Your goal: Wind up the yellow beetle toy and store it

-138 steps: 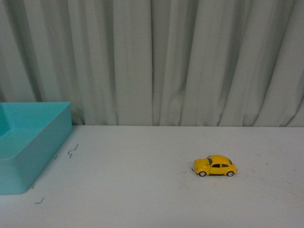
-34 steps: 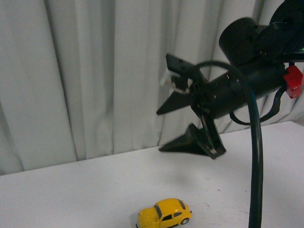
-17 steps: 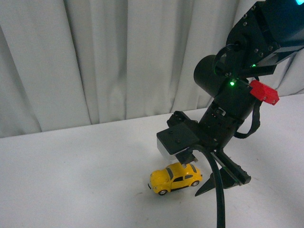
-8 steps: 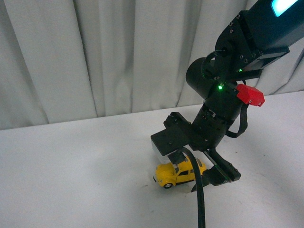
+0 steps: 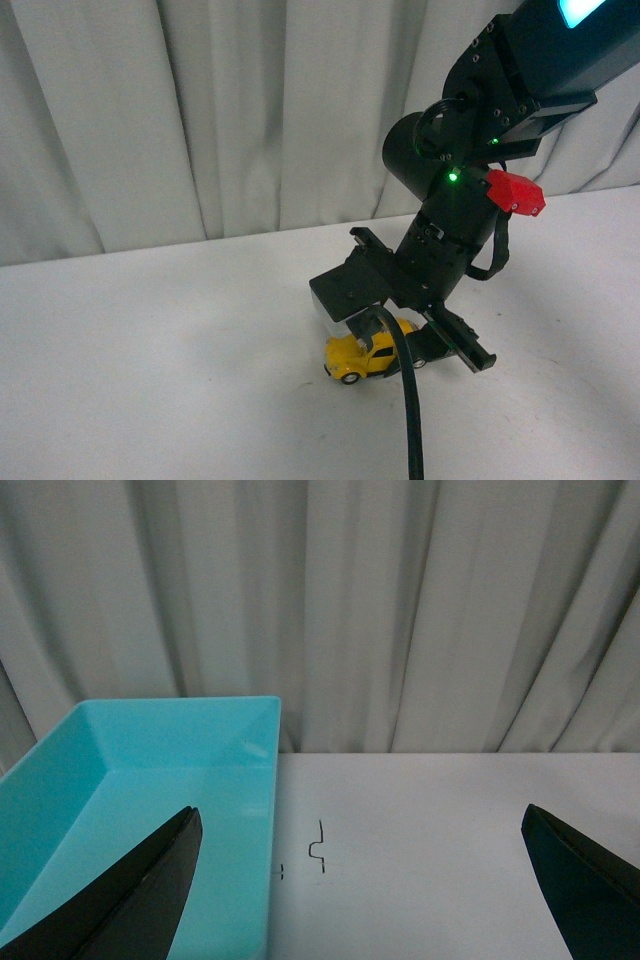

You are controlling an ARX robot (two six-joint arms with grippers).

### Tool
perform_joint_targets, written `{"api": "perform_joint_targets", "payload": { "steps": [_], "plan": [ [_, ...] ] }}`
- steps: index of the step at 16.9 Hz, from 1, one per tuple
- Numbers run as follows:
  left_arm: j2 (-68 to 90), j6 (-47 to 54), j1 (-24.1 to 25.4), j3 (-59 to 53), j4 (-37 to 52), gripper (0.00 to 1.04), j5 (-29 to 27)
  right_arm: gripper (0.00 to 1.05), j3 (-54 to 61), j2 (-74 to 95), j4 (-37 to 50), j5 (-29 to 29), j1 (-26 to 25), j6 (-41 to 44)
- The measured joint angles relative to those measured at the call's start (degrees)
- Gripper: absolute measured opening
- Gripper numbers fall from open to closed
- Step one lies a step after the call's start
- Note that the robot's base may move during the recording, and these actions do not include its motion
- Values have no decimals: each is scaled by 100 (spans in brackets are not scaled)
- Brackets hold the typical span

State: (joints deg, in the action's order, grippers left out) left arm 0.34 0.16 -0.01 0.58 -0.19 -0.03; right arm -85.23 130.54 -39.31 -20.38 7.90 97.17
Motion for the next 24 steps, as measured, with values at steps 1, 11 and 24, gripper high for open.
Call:
{"api": "perform_joint_targets", "payload": {
  "steps": [1, 11, 24],
  "plan": [
    [2, 0, 0, 0, 0, 98, 0, 50, 0, 0, 4, -13, 2, -11],
    [0, 0, 0, 0, 0, 98, 0, 42, 105, -20, 249, -52, -4, -1060],
    [0, 2, 0, 0, 0, 98, 0, 42, 494, -181, 627, -103, -116, -1110]
  ]
}}
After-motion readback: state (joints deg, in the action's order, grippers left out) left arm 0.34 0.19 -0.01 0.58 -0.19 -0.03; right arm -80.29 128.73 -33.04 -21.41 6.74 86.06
